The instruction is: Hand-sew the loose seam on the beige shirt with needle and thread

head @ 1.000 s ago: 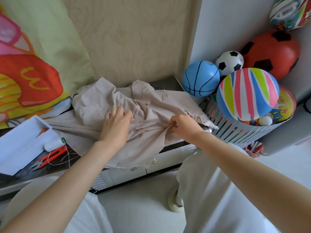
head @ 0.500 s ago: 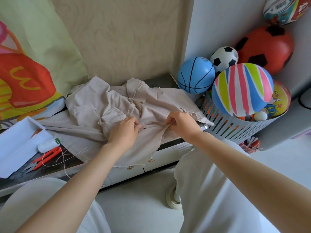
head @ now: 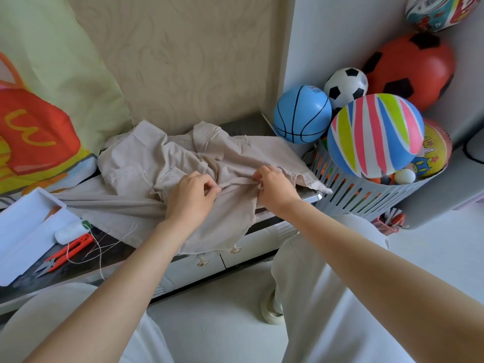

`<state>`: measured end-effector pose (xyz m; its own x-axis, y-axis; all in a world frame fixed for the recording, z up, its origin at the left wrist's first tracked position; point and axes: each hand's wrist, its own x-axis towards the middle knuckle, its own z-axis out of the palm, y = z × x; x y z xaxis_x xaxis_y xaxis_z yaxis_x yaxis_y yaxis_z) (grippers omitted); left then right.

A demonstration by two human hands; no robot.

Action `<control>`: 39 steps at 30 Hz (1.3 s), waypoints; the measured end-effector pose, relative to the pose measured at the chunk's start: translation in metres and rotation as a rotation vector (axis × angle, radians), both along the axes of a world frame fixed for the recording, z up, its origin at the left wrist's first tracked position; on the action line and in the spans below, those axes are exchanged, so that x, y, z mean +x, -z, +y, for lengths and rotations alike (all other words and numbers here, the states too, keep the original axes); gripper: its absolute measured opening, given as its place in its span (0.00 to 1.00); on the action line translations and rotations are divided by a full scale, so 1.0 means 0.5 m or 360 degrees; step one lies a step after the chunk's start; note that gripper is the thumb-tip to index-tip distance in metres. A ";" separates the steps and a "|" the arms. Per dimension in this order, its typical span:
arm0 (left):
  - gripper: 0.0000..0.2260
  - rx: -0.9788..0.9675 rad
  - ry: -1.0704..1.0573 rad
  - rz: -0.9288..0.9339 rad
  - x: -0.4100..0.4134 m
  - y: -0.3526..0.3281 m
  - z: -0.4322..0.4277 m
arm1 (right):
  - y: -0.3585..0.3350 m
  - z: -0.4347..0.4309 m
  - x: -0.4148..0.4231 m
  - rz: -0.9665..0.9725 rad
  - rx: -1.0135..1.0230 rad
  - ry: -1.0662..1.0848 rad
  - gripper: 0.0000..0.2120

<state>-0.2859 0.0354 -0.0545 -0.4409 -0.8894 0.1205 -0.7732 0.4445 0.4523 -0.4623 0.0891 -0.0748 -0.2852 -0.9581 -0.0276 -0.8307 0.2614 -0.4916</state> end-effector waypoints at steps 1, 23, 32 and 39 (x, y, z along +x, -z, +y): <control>0.06 0.0008 0.0004 0.0010 0.001 0.003 0.000 | 0.004 0.005 0.007 0.0002 0.0024 -0.0046 0.23; 0.04 0.0122 0.0157 0.0103 0.021 0.012 0.060 | 0.092 0.092 0.111 -0.1950 0.0100 0.1209 0.07; 0.08 0.0125 0.0380 0.0152 0.025 0.002 0.095 | 0.037 0.113 0.138 -0.1782 -0.0073 0.0747 0.05; 0.07 0.0080 0.0152 0.0276 0.026 0.002 0.113 | -0.015 0.087 0.146 -0.1914 -0.0316 0.0679 0.07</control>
<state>-0.2728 0.0919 -0.0555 -0.5001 -0.8513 0.1584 -0.6372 0.4857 0.5984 -0.3891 0.1324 -0.0675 -0.4634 -0.8153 -0.3472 0.2888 0.2315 -0.9290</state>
